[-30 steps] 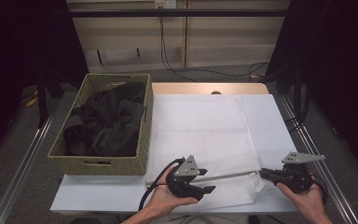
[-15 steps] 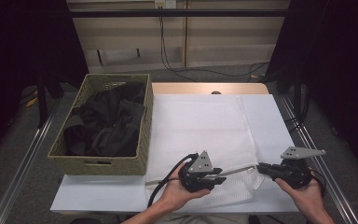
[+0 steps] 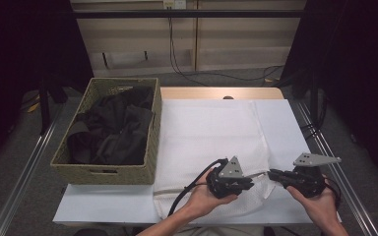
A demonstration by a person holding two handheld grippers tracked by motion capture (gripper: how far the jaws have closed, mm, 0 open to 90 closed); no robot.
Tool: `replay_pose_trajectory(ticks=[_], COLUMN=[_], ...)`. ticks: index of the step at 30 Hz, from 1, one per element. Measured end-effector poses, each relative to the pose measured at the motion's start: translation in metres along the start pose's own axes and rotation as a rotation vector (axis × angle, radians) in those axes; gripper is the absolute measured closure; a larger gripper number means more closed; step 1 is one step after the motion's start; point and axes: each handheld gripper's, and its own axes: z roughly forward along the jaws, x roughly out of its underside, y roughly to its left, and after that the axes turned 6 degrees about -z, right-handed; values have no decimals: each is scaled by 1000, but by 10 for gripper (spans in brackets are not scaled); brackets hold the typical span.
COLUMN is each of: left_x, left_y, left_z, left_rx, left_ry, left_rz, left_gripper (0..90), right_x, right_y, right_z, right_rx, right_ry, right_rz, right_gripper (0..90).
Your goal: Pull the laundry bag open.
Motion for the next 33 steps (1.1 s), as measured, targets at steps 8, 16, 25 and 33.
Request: replay_pose_trajectory(ticks=[8,16,25,33], left_x=[-2,1,3,0], left_y=[3,7,10,9], left_z=[14,23,31,30], left_rx=[-10,-27,-42,-14], left_ry=[-8,-8,14,-10], left_rz=[-27,-43,-60,-68], left_gripper=[745,674,635,738], right_x=[1,-1,-2,-2], right_y=[1,6,7,8], right_z=[-4,-2,-1,0], right_rx=[-7,-21,-37,-45], right_ry=[-14,-23,-27,-21], right_rz=[-9,-39,-56,-63], right_gripper=[843,844,845,845])
